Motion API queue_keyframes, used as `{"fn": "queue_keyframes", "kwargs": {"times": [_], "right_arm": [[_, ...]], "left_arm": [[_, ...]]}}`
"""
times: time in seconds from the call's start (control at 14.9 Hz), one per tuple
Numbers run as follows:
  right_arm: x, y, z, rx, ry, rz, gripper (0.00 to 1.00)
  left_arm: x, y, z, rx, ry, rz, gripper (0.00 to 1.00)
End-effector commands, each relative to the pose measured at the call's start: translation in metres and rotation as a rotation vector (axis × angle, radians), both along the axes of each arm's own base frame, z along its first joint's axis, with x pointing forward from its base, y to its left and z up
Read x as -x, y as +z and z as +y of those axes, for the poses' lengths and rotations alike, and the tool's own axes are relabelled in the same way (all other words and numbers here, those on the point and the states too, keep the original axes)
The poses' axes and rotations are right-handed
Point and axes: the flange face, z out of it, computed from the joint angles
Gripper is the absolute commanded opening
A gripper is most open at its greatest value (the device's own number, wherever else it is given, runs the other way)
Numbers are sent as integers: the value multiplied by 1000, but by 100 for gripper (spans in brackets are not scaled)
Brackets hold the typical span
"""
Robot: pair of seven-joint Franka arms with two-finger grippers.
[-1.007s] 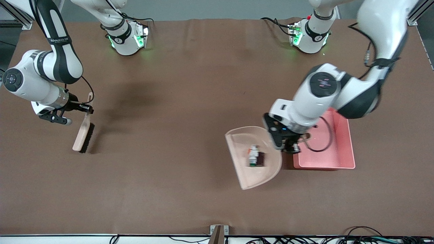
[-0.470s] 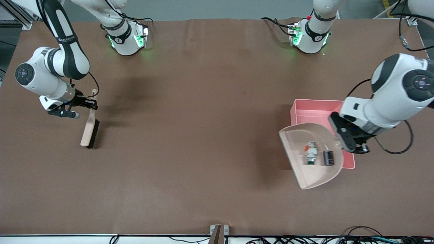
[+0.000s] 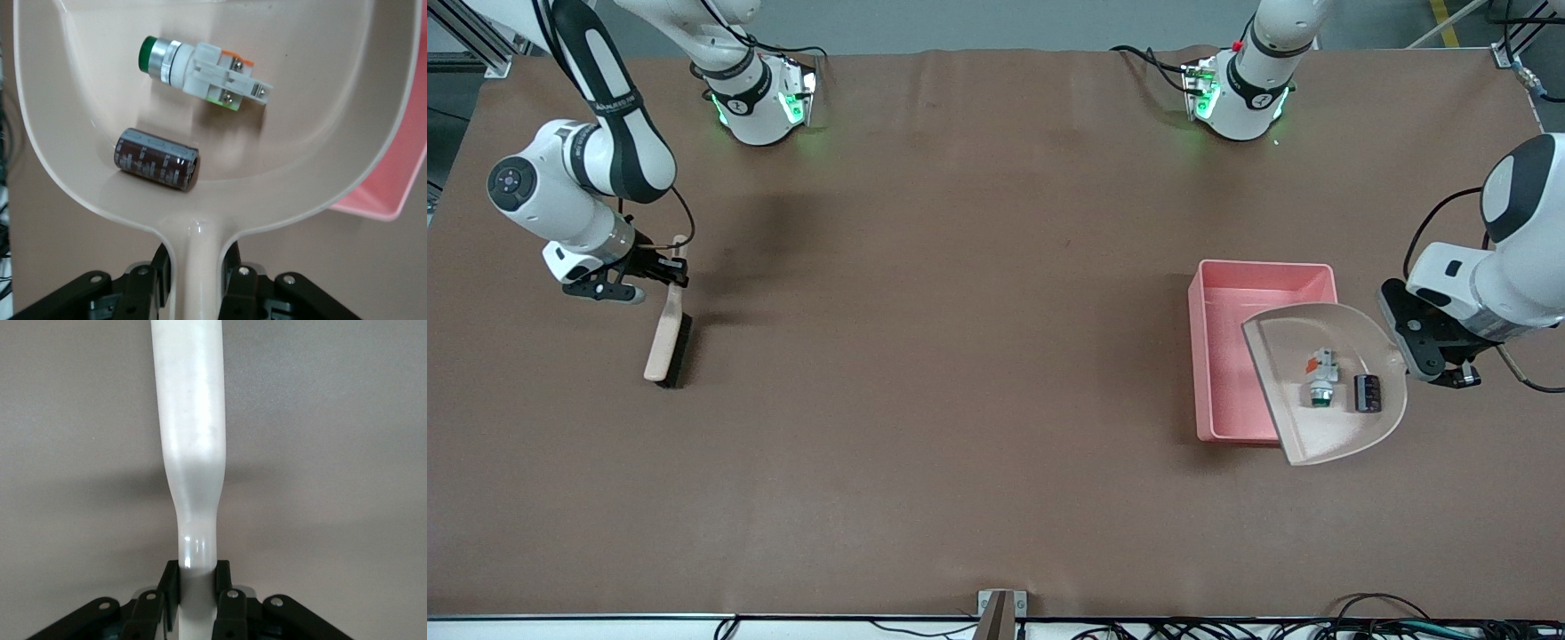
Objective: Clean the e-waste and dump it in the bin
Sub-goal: 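Tilt the dustpan over the pink bin with the left gripper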
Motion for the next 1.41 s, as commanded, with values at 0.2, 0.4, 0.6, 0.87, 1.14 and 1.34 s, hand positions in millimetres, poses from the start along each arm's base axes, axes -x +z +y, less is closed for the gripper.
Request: {"fn": "queue_keyframes", "kwargs": {"times": [0.2,0.4,0.6,0.87,1.14,1.34], "right_arm": [[18,2,1,10,9,-31,0],[18,1,0,10,6,-31,0],[20,0,0,11,2,-42,0],[28,-5,1,19,-1,-70,0],[28,-5,1,18,-8,-70,3],[27,-5,1,15,-14,-69,27]], "left_arm": [[25,-24,36,-83,-140,28,1],[32,-29,35,-205,-187,37,1],[31,-31,39,-291,-209,31,1],[29,-30,36,-368,-198,0,2],[23,-25,24,-414,-215,-31,2],[14,-7,14,-415,-216,-72,2]]}}
